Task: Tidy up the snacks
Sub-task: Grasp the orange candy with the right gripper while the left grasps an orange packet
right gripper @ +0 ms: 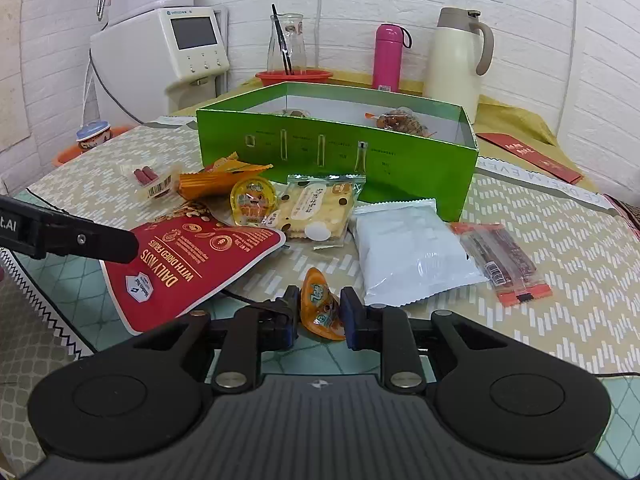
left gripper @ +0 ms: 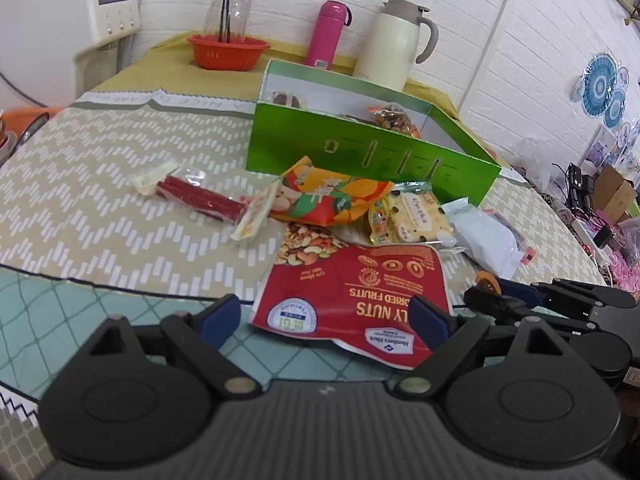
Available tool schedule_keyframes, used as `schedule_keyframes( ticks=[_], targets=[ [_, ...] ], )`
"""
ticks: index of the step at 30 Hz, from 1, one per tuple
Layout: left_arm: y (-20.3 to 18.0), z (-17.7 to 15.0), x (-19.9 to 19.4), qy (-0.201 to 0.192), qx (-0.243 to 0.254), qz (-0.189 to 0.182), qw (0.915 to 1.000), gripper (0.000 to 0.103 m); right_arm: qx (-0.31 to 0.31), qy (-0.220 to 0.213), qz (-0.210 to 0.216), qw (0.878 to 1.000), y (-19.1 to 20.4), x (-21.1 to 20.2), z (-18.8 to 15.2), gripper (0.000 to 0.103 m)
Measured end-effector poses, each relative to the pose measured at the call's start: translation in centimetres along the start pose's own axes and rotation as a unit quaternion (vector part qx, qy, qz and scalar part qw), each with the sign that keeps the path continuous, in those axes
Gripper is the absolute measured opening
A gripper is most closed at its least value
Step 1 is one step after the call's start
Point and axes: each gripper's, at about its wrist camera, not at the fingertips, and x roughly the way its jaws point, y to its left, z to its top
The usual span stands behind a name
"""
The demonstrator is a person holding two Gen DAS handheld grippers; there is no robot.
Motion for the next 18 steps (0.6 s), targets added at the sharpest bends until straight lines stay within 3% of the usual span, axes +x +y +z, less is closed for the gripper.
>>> schedule_keyframes(
  ticks=[2, 4, 9, 14, 18],
  targets=[
    [0.1, 0.0, 0.2, 0.004, 0.001, 0.001, 1.0, 0.09, 0.009, 0.0, 0.002, 1.0, -0.2, -0.1, -0.1, 0.048],
    [0.1, 0.0, 0.4, 0.005, 0.003, 0.002, 1.0, 0.09, 0.022, -0.002, 0.012, 1.0, -0.6, -0.2, -0.1, 0.04],
    [0.3, 0.7, 1.0, 0.009, 0.01, -0.004, 0.9999, 0.09, 0.021, 0.001, 0.014, 1.0, -0.5, -0.3, -0.1, 0.04],
    [-0.3, 3.0, 1.2, -0.019, 0.026, -0.017, 0.9993, 0.09, 0.022, 0.001, 0.014, 1.0, -0.5, -0.2, -0.1, 0.044],
    [-1.7, 5.4, 2.8, -0.049, 0.088, -0.04, 0.9941, 0.09, 0.028, -0.001, 0.016, 0.999, -0.6, -0.2, -0.1, 0.047]
  ],
)
